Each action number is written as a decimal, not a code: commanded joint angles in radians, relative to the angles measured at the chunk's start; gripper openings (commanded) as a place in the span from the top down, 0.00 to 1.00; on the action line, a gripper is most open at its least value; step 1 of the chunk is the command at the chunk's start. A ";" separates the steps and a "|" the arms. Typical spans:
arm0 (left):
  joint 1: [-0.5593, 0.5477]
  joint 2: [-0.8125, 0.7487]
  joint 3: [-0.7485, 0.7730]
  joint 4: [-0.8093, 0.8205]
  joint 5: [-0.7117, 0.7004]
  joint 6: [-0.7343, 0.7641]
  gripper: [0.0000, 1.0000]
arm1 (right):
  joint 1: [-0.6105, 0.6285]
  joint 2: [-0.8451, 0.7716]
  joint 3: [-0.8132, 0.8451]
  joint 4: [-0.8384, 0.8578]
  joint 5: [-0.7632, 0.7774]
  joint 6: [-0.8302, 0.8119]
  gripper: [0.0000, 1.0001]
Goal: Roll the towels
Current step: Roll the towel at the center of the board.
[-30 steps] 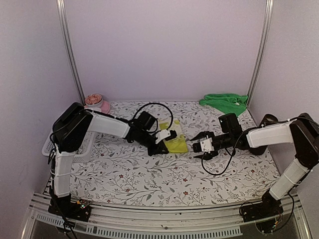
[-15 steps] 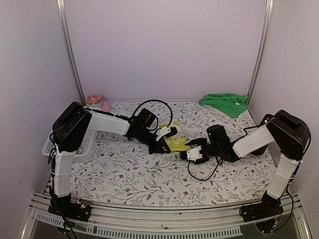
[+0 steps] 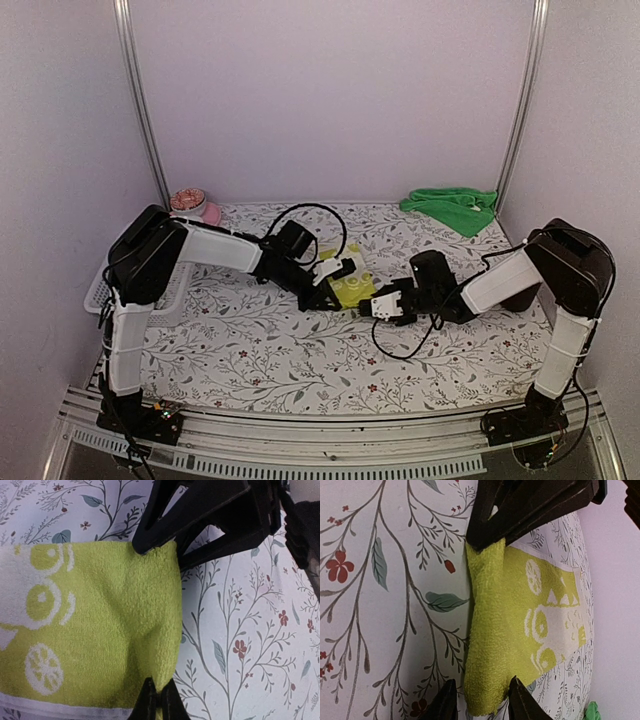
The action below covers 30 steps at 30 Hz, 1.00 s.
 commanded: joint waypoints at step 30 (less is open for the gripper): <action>0.016 -0.095 -0.139 0.057 0.002 -0.037 0.76 | -0.052 0.032 0.299 -0.650 -0.224 0.129 0.98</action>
